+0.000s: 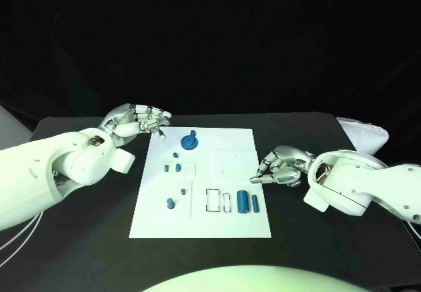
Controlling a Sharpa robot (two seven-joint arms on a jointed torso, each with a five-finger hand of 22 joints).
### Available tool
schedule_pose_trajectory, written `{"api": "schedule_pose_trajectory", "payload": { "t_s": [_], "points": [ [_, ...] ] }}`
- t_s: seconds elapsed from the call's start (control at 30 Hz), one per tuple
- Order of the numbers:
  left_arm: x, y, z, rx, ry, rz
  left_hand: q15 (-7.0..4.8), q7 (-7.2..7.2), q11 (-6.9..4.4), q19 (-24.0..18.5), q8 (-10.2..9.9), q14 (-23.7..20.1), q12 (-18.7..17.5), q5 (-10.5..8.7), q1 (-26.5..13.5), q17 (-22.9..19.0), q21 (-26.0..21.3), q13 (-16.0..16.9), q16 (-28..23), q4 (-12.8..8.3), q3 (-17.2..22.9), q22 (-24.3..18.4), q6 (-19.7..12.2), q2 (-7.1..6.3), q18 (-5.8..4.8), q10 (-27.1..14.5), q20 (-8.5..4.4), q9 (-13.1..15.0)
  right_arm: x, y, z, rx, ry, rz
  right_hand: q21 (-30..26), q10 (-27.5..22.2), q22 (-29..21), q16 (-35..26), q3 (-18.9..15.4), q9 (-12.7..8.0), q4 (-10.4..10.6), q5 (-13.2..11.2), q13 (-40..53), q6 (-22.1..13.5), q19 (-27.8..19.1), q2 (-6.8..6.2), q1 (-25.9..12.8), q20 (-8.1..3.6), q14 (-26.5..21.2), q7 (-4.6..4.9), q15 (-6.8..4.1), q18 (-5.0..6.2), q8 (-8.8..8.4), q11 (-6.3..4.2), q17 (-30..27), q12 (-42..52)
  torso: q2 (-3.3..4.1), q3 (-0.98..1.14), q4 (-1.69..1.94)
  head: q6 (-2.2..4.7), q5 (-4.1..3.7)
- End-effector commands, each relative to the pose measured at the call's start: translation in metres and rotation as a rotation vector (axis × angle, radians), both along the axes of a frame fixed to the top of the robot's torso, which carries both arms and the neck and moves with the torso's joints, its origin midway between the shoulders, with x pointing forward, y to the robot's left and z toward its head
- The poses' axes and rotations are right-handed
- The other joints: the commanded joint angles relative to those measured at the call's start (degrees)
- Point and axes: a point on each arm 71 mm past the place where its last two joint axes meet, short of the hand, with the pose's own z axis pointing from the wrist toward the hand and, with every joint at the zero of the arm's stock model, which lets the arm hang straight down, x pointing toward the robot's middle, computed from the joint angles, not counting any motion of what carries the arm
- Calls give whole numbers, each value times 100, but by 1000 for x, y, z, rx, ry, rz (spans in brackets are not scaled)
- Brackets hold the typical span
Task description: Assemble the parts on the task board
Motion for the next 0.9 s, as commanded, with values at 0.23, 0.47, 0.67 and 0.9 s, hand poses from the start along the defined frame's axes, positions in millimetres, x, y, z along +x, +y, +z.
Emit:
{"api": "schedule_pose_trajectory", "payload": {
  "t_s": [0.23,0.47,0.67,0.9],
  "points": [
    [-5,-2,0,-13,-9,-14,3,30,12,46,-39,3,-15,4,27,-8,-34,-7,-31,8,-37,-7,19,20,74,26,-6,-6,-13,14,-19,-109,38,-7,509,522,1078,153,-210,37,-4,193,1373,-37,401,75,-142,-44,606,-38,-46,-152,-15,-27,1503,152,1,-6,17,-223,-208],
    [-6,-2,-1,-14,-7,-15,3,30,12,46,-39,3,-15,4,27,-8,-34,-7,-31,8,-37,-7,19,20,74,26,-6,-6,-16,27,-28,-146,31,7,551,526,1097,153,-259,36,0,198,1381,-39,405,69,-156,-41,606,-33,-41,-158,-24,-22,1503,157,5,-11,15,-294,-253],
    [-6,-1,-1,-13,-7,-13,5,32,14,47,-49,4,-21,5,32,-6,-37,-6,-30,10,-43,-8,18,20,74,26,-4,-7,-19,34,-31,-172,44,29,731,592,1167,153,-393,55,4,200,1481,34,424,138,-289,-38,606,-51,-44,-184,-1,-33,1503,230,8,-6,10,-327,-259],
    [-6,0,-1,-12,-6,-13,6,34,16,47,-51,4,-22,6,26,-6,-38,-6,-30,17,-45,-8,20,23,74,26,-4,-7,-19,39,-32,-209,32,56,816,608,1208,153,-544,90,7,217,1505,120,430,173,-451,-48,606,-85,-64,-195,51,-61,1503,249,8,-12,9,-328,-273]
  ]
}}
